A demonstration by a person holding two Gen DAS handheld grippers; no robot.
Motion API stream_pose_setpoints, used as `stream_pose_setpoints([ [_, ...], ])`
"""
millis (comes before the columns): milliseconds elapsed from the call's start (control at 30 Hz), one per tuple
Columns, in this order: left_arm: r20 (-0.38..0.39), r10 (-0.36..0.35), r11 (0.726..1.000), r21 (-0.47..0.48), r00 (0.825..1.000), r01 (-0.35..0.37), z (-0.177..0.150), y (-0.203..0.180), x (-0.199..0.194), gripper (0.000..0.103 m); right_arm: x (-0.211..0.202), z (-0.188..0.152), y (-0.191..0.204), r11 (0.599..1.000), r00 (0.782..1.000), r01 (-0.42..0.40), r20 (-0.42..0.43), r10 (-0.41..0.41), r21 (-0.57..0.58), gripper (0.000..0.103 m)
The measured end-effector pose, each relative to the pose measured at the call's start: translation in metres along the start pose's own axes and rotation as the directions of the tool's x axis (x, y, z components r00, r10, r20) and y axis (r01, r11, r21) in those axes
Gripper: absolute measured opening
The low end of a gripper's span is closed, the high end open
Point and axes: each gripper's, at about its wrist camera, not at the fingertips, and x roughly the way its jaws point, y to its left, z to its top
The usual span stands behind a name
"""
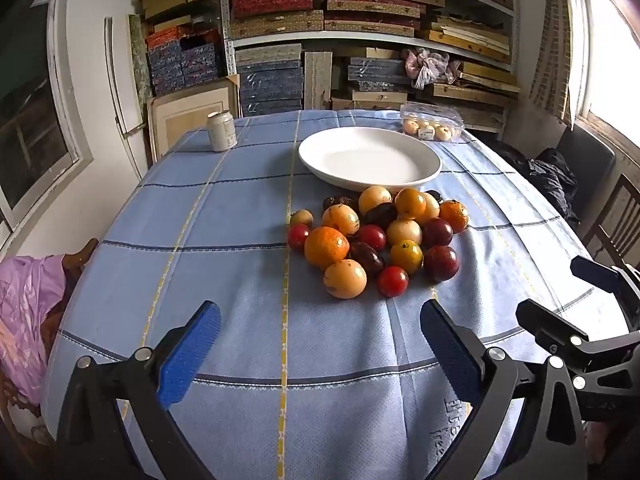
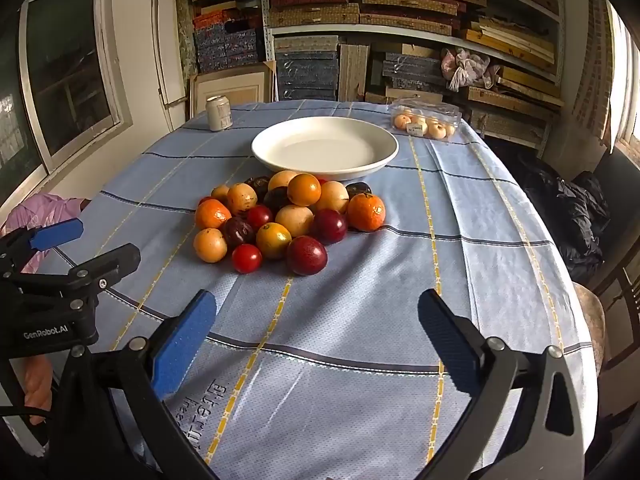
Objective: Organize fruits
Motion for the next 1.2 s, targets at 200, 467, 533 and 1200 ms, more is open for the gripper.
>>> stream_pose_setpoints([
  [200,-0.004,0.006,1.000,-0.004,1.000,-0.006,0.0001,0.0017,-0.0011,0.100,-0.0001,0.0006,0.0010,1.000,1.000,0.000,-0.001,0.000,0.001,0.099],
  [467,-0.008,0.004,1.000,-0.004,1.000,-0.004,-0.0017,0.0017,0.0015,0.100,0.0009,0.0002,0.0031,1.000,1.000,-0.002,0.000,0.002,0.001,0.099],
  [533,-0.008,0.005,1.000,-0.003,1.000,-0.005,-0.0018,0.0017,0.0017,0.100,0.0004,-0.0008,0.0036,1.000,1.000,-0.002,0.000,0.002,0.002,0.099],
  [1200,-0.014,0.002,1.000,-0.003,1.000,-0.002,-0.0050,0.0032,0.0043,0.100,0.0010,-0.0017,0.0045,1.000,1.000,-0.005,0.001,0.005,0.003,0.099],
])
